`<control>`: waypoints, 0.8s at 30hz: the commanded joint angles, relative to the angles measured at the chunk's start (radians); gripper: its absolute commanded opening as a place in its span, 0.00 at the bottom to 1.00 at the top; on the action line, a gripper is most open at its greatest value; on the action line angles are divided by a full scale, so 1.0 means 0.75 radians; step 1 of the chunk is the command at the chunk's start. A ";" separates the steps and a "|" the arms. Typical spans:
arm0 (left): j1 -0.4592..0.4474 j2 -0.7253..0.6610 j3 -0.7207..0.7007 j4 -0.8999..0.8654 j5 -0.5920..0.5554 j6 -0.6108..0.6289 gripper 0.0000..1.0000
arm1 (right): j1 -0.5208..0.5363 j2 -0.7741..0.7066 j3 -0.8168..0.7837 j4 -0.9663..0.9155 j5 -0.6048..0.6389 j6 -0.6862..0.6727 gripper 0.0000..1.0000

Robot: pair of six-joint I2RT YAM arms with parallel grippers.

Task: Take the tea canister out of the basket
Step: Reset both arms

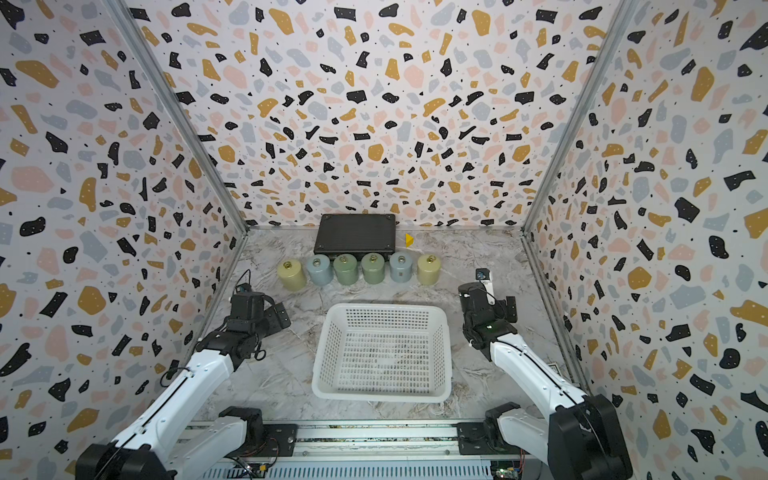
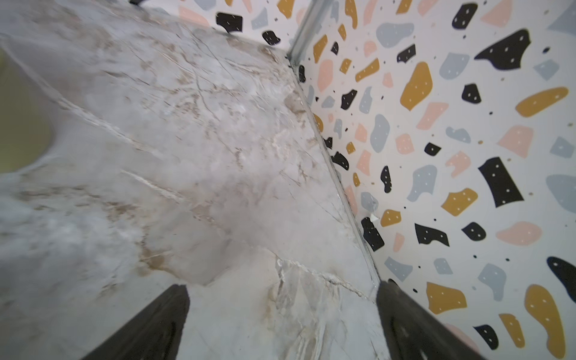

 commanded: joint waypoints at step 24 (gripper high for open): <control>0.080 0.511 -0.168 1.219 0.009 0.495 1.00 | -0.309 0.480 -0.407 1.401 -0.749 -0.223 0.99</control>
